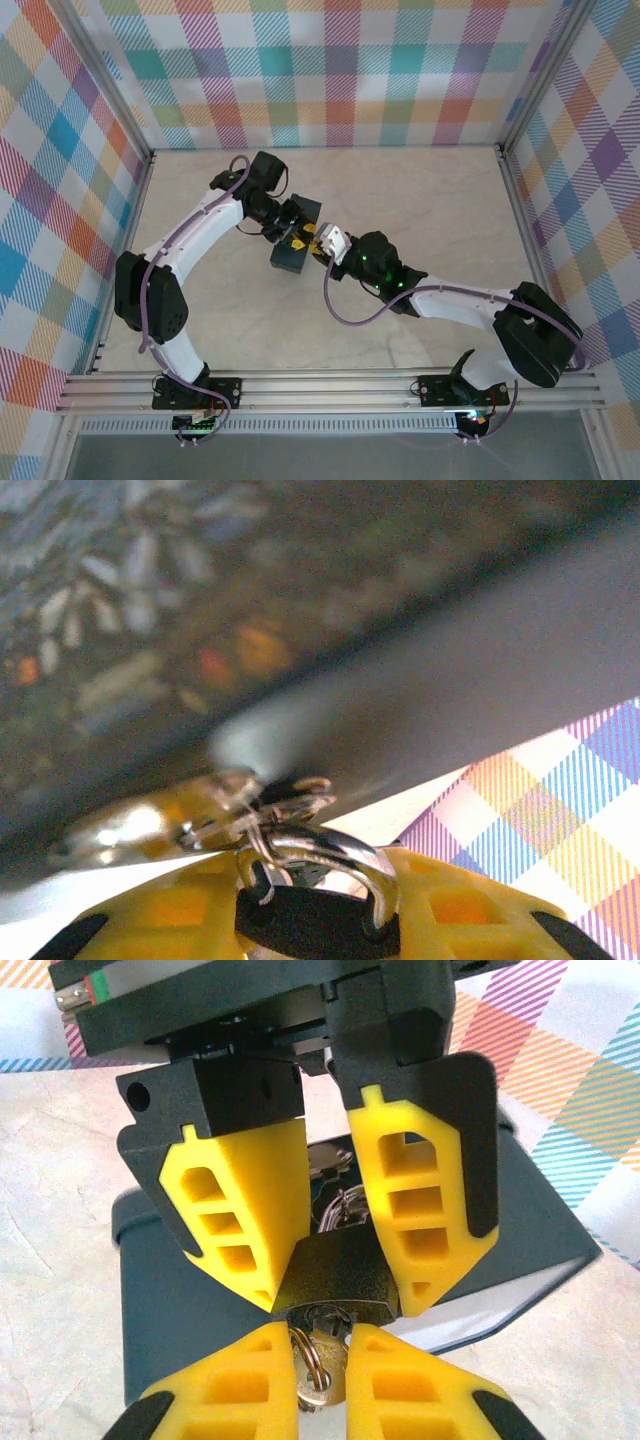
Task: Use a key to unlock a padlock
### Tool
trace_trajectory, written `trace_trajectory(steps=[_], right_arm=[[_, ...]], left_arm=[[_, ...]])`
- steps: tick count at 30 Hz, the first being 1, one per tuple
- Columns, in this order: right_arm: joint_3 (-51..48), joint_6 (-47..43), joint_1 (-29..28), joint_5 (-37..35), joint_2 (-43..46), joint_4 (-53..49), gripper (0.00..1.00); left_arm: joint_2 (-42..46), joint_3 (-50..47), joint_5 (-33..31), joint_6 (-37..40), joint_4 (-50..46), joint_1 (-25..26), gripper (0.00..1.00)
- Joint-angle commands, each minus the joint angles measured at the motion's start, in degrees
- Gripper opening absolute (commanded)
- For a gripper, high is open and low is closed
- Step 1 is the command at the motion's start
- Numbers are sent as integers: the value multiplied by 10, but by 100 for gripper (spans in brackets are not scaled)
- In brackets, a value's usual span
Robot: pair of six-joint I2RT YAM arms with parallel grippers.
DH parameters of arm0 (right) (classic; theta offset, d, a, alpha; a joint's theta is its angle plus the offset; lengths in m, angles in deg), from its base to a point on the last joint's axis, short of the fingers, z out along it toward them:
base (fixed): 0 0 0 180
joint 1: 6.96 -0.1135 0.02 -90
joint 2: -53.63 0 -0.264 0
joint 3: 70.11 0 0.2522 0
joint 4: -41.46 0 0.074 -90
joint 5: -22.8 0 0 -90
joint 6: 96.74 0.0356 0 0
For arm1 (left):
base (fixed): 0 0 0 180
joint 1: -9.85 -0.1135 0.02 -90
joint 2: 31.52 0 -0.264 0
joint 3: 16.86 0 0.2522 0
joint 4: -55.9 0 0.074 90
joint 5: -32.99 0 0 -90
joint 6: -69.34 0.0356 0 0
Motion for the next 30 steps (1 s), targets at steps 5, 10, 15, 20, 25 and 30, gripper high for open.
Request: trace_trajectory(steps=[5, 10, 15, 20, 25, 30], right_arm=[[-6, -90, 6, -5, 52, -51, 25], [17, -110, 12, 27, 60, -117, 29], [25, -17, 54, 104, 82, -164, 38], [81, 96, 68, 131, 53, -225, 42], [127, 257, 70, 178, 8, -232, 42], [133, 332, 69, 196, -19, -210, 44]], left_arm=[[18, -1, 24, 14, 1, -2, 3], [16, 7, 14, 23, -5, -3, 3], [1, 12, -4, 33, -3, -3, 3], [-7, 7, -3, 28, 9, -1, 3], [-7, 6, -3, 20, 16, -1, 3], [-1, -4, 1, 6, 30, -1, 3]])
